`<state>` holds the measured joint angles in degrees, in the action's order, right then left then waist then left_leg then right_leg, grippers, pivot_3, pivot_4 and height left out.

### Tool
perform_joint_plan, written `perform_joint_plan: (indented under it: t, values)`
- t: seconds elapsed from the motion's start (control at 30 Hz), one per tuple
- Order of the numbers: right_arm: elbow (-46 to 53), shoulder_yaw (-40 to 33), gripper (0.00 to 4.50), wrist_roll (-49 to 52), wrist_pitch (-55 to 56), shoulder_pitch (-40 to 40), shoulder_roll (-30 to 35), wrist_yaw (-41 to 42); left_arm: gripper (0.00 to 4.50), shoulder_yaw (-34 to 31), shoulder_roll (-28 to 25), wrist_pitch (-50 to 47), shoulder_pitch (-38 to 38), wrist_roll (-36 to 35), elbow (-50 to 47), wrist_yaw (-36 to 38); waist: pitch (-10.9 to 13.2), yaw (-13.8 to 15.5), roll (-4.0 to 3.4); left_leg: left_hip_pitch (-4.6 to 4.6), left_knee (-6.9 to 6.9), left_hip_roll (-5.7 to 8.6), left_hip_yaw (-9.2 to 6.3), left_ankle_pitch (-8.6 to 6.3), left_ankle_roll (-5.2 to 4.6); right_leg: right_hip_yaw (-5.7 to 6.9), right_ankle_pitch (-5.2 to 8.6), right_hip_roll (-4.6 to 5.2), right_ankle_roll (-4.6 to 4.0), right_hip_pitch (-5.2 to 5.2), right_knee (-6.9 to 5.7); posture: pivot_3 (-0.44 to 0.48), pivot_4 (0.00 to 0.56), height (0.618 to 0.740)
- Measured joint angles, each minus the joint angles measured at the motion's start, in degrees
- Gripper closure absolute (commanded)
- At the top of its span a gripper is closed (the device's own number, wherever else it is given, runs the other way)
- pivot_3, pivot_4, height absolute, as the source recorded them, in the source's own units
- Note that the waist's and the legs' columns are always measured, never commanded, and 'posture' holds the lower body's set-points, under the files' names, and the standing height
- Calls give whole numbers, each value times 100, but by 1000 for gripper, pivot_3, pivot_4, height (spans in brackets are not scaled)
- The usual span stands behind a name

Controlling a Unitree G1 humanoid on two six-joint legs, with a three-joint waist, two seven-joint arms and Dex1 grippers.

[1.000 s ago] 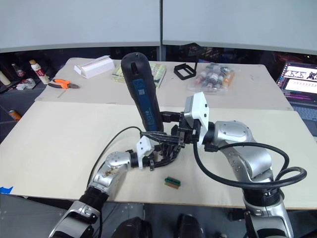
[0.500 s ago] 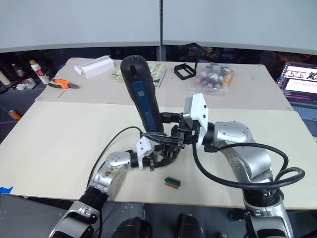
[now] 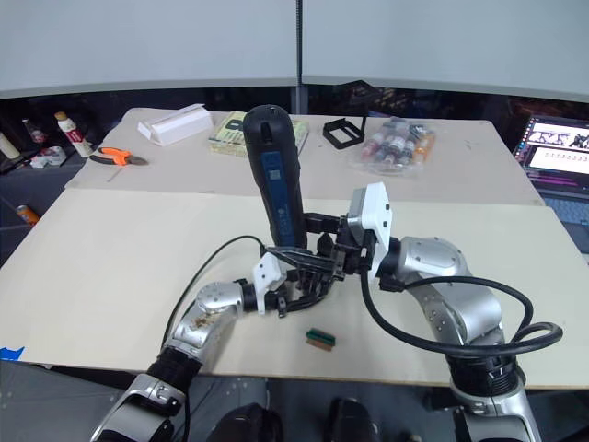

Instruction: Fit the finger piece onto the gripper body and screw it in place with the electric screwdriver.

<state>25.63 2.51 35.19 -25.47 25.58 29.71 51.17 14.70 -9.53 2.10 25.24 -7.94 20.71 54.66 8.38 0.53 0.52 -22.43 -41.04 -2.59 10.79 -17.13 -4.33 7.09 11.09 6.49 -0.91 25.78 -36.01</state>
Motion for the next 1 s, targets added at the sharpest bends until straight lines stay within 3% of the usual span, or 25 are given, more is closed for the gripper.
perform_joint_plan:
  t: [1.0]
  values:
    - [-82,283,2569,-7,-162,-32,-74,-655,2196,-1,-20,-133,-14,1,2,-13,-25,-12,13,47,13,-6,-7,-3,0,2,3,2,0,-53,15,0,150,740]
